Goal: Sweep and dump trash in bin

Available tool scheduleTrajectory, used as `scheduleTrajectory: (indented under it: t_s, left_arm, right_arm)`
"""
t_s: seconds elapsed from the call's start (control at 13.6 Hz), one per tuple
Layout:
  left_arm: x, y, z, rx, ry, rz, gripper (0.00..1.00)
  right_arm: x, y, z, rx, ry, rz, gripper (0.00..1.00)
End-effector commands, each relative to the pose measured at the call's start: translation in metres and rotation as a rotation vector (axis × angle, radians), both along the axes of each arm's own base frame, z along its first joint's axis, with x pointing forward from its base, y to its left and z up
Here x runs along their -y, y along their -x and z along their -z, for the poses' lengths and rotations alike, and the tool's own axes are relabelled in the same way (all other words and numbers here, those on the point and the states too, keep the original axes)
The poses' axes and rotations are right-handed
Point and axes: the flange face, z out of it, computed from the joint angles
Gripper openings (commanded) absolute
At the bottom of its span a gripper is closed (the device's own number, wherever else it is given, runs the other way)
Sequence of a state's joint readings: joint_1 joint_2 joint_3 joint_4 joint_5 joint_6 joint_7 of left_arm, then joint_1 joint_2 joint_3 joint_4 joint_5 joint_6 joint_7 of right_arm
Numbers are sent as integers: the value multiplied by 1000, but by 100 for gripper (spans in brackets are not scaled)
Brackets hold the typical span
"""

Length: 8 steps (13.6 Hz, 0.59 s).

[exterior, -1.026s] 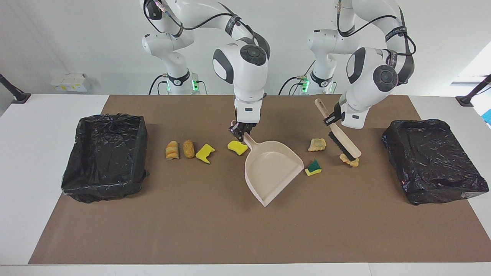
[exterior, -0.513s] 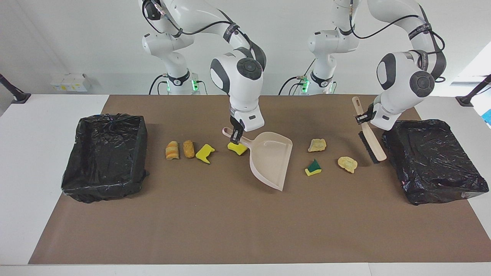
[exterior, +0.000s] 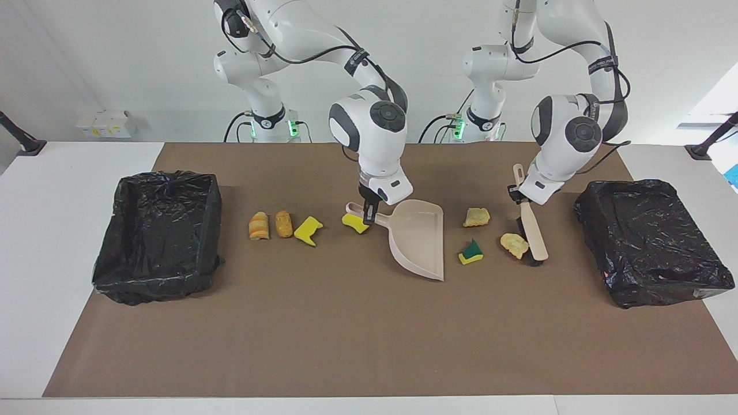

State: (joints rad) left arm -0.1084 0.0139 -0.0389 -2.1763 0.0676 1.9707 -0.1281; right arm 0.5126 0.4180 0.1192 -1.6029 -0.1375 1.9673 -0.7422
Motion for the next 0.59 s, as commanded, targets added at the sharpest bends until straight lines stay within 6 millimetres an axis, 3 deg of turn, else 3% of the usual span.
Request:
scheduleTrajectory:
  t_s: [0.0,0.15,0.51]
  left_arm:
    - [30,1,13,8,11,80,0]
    - [49,3,12,10,54,88,0]
    - [140,39,6,-5,57,275,0]
  right_arm:
    - [-5,-1,2,27,-19,-43,0]
    - [-7,-1,7,26,-21,-46,0]
    - [-5,-2,13,20,-21,-46,0]
